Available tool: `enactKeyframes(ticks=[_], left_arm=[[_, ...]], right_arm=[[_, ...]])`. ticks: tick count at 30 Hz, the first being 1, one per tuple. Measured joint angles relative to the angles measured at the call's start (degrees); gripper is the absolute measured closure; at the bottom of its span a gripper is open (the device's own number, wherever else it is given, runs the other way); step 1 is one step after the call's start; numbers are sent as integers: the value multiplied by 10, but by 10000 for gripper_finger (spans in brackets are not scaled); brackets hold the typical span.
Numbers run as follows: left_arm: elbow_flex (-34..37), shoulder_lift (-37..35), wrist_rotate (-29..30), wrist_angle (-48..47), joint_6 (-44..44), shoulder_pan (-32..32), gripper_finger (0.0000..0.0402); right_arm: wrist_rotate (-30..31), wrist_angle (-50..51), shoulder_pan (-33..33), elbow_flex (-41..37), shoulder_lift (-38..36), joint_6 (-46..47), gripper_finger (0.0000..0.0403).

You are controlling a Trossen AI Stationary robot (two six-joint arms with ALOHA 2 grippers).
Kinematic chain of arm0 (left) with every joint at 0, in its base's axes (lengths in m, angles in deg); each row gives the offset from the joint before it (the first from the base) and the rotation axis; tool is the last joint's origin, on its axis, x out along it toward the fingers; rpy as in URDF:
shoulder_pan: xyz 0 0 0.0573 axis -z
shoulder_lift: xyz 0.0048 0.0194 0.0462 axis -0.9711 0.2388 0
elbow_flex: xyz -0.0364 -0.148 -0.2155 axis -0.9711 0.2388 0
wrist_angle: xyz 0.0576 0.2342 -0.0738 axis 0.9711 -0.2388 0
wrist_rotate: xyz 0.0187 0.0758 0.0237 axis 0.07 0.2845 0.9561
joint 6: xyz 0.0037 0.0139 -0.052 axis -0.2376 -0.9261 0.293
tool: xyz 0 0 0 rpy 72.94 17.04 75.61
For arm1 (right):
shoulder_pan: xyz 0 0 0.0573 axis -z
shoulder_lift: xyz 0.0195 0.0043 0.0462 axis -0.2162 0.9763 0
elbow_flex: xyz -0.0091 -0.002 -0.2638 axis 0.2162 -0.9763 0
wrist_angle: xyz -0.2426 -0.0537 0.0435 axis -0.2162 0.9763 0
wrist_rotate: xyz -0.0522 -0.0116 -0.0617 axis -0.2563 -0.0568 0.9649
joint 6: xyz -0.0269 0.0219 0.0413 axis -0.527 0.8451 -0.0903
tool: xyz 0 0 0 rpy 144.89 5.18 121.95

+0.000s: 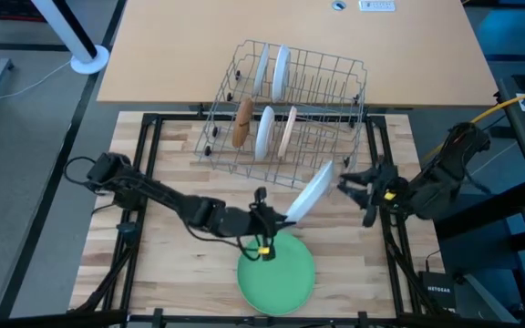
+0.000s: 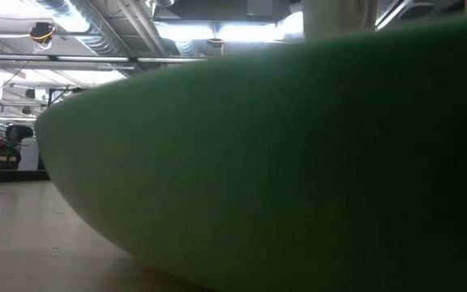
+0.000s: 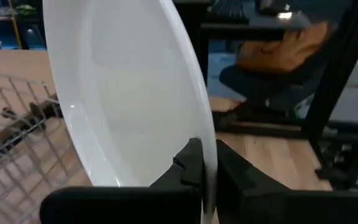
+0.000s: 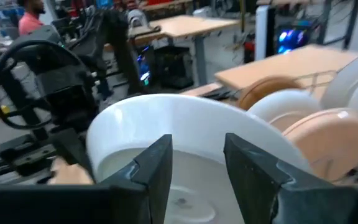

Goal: Sort dishes
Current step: Put the white plate into the gray dishwasher rack

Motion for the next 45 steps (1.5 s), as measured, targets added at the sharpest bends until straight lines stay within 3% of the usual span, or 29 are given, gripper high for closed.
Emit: enactKeyframes(ticks=[4, 9, 21, 34, 45], left_arm=[[0, 0, -43, 34, -1, -38, 398], [0, 0, -55, 66, 1, -81, 398], [1, 0, -128, 74, 19, -175, 398], [1, 0, -183, 90, 58, -249, 398], [1, 0, -195, 92, 91, -256, 398]], right_arm=[[38, 0, 0, 0, -32, -49, 251], [71, 0, 1, 0, -57, -85, 251], [168, 7, 1, 0, -72, -147, 251], [170, 40, 1, 0, -72, -160, 251], [170, 40, 1, 0, -72, -160, 251]])
